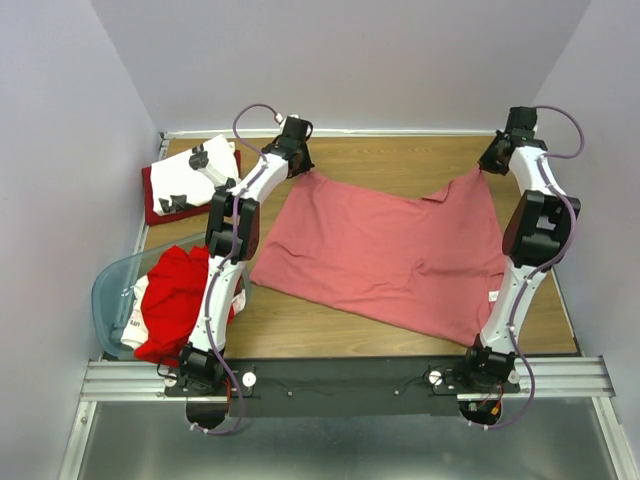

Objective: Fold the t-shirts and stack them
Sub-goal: Fold the tshirt

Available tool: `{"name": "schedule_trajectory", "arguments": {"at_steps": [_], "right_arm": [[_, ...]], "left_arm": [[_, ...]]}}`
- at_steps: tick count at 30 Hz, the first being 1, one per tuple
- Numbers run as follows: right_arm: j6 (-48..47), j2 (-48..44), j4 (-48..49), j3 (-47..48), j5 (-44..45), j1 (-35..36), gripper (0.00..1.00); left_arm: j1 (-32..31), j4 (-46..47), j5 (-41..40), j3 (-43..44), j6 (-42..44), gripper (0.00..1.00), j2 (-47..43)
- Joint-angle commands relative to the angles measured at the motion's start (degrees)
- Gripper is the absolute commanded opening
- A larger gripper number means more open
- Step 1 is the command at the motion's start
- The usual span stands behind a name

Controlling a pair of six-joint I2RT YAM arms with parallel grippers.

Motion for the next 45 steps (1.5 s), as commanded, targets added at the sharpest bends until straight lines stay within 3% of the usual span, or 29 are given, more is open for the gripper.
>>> {"name": "schedule_trajectory", "arguments": {"at_steps": [1,9,19,27,40,45], "right_arm": [[-0.49,-2.8,-1.73,2.26,-3.03,-1.63,0.0],[-2.15,-9.99,-1.82,-3.26,-6.99,-1.99,0.0],[-1.63,-29.14,-1.82,-24.79,-11.39,-1.9,0.0],[1.27,-44.1,-5.49,-41.4,-12.27,-1.9,0.01],[3.64,-60.36,-19.92,-48.27,-8.49,-1.9,0.0],[5.05,-64.85,-23.52,-51.61,-7.44,-1.9,0.0]], "left_arm": [[-0.02,3.03,4.48,1.97,-2.7,0.0,-2.13],[0.06,10.94,6.24,-10.41,-2.09,0.0,-12.4],[-0.02,19.47,8.61,-28.78,0.63,0.0,-24.45],[0.06,21.4,3.95,-41.18,4.76,0.0,-32.8],[0.15,22.46,-4.12,-54.28,8.37,0.0,-42.21],[0.33,22.46,-3.61,-58.4,7.76,0.0,-45.2]]}}
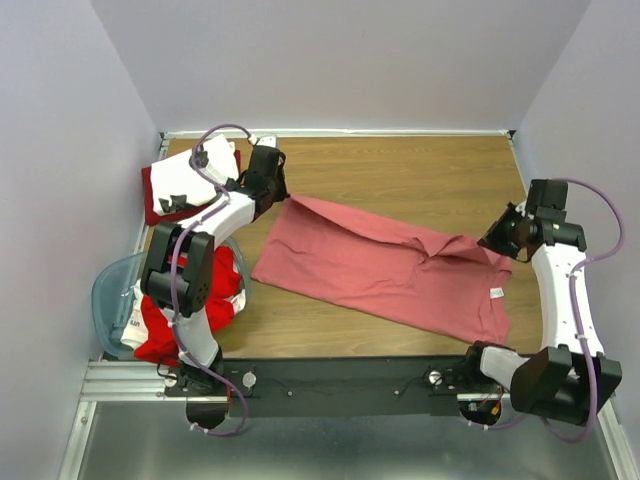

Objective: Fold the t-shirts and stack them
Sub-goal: Fold the tshirt

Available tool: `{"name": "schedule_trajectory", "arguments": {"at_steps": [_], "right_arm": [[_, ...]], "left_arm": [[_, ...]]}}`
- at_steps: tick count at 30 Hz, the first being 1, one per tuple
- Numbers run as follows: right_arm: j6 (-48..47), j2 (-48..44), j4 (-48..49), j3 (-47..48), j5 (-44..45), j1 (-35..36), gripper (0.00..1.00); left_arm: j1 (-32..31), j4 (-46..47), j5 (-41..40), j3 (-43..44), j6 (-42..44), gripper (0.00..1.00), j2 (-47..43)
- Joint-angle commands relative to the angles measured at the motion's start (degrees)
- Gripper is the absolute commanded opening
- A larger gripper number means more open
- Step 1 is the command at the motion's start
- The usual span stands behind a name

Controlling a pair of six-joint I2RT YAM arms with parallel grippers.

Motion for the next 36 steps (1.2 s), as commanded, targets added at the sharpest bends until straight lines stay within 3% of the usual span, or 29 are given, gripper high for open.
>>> {"name": "schedule_trajectory", "arguments": {"at_steps": [1,10,20,22,23,24,25,30,36], "right_arm": [[1.92,-3.74,-6.78,-2.44,2.29,-0.17,0.0],[2.37,-9.37,-13.29,-4.28,5.89,-0.17,0.01],[2.72,-11.04,-15.58,-6.57,7.21,-0.17,0.03],[2.63,-11.04,-16.54,-5.7,7.3,-0.17,0.16],[2.46,-10.96,-16.98,-4.99,7.39,-0.17,0.37],[2.19,-11.39,-17.25,-4.03,7.48,-0.17,0.44],[1.84,-11.74,-16.73,-2.71,7.04,-0.17,0.5],[-0.18,-12.28,-13.48,-2.61,-0.51,-0.08,0.52],[3.24,-12.8,-4.71,-9.37,-6.49,2.54,0.44]], "left_arm": [[0.26,1.26,-2.12,-2.65,0.48,0.0,-3.21],[0.26,1.26,0.78,-7.05,-0.49,0.0,-6.29],[0.26,-4.52,-2.55,-8.82,-2.07,0.0,-8.76],[0.26,-7.34,-3.95,-8.2,-2.6,0.31,-8.49],[0.26,-8.92,-5.18,-8.28,-3.12,0.46,-8.84],[0.26,-9.11,-5.71,-8.72,-3.3,0.62,-9.54],[0.26,-9.2,-5.89,-8.98,-3.22,0.64,-11.02],[-1.4,-9.91,-6.07,-5.57,-1.2,0.67,-12.8],[-6.14,-10.7,-2.21,1.28,-1.19,0.67,-6.66]]}}
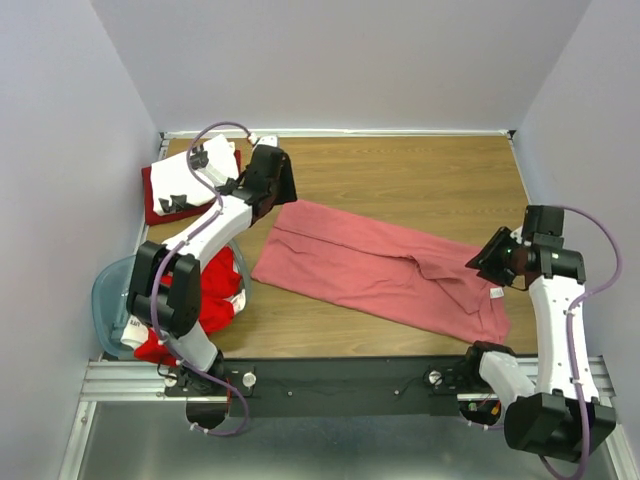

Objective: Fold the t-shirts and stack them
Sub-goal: Fold the tshirt

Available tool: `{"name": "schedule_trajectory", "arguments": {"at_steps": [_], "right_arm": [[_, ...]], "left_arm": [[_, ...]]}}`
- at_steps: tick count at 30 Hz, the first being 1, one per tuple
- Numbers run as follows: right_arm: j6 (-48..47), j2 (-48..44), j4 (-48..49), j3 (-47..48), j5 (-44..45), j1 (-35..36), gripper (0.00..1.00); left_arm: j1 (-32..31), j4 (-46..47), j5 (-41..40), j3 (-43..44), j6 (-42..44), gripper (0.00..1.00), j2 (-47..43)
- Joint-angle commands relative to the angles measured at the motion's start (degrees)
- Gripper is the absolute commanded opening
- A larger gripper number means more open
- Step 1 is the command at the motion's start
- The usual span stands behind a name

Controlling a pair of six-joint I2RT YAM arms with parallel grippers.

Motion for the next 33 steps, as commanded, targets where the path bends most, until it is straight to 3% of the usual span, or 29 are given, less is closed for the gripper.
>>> {"name": "schedule_trajectory", "arguments": {"at_steps": [1,8,23,33], "right_arm": [[2.69,-0.37,7.79,-3.98,-5.32,3.27,0.44],[10.52,8.05,16.85,-7.41,3.11,20.58,0.44],[10.87,20.63,27.75,-13.83,6.9,23.49,0.4],[9.65,26.79,31.89,-12.51,13.13,23.49,0.36]], "left_arm": [[-4.31,-1.1,1.62,4.92,0.51,0.67,4.24],[-8.89,-3.12,3.73,10.03,-0.02,0.67,9.78],[-8.98,-3.47,5.58,9.41,-0.9,0.68,11.98],[-8.98,-3.56,5.22,8.36,-1.42,0.68,11.54]]}}
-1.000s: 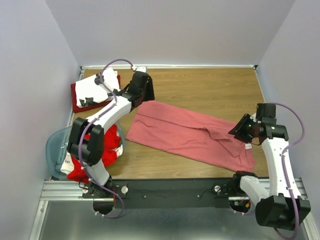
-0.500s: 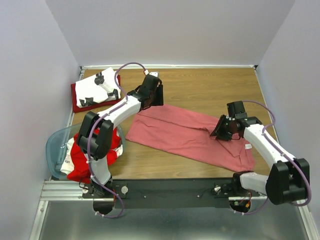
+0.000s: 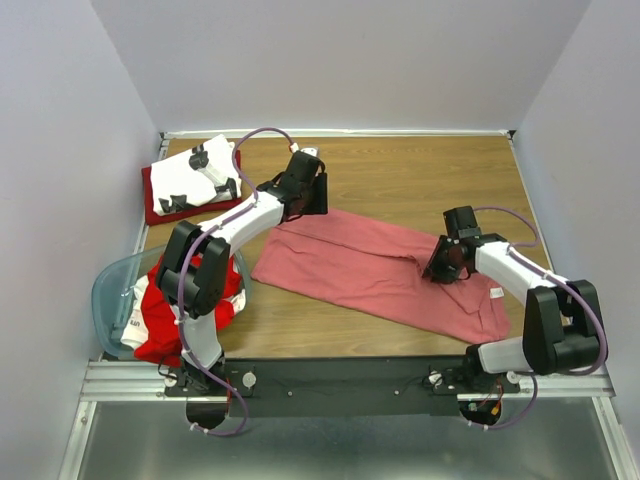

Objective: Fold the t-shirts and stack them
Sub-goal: Fold the tshirt

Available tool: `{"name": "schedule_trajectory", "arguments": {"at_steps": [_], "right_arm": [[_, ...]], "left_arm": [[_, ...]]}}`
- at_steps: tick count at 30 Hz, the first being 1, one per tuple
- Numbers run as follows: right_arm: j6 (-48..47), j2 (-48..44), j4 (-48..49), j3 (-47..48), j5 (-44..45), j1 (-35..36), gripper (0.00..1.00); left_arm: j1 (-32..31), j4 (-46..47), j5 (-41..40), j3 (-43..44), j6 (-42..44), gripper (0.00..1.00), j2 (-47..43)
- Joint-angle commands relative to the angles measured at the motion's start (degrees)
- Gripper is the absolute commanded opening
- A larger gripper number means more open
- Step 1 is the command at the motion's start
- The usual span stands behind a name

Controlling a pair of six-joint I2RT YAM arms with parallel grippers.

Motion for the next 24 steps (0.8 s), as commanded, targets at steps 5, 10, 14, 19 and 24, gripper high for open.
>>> {"name": "schedule_trajectory", "arguments": {"at_steps": [5,10,14,19,24], "right_arm": [[-0.71,3.02,2.77,0.93,5.82,0.26,0.32],[-0.89,3.11,3.3,0.49,6.7,0.26,0.18],[-0.89,1.62,3.3,0.75,5.91,0.26,0.11],[-1.68,-0.58,2.69,1.63,3.37,0.26,0.04],[-1.24,-2.34,0.14,3.13,2.05,0.35,0.01]], "left_arm": [[-0.02,-0.39,0.9,-0.65,-0.92,0.68,0.15],[-0.02,-0.39,0.9,-0.39,-0.75,0.68,0.59],[-0.02,-0.48,1.07,-0.3,-0.57,0.68,0.77],[-0.02,-0.57,1.25,-0.3,-0.48,0.68,1.03],[-0.02,-0.48,1.34,-0.74,-0.57,0.68,1.12]]}}
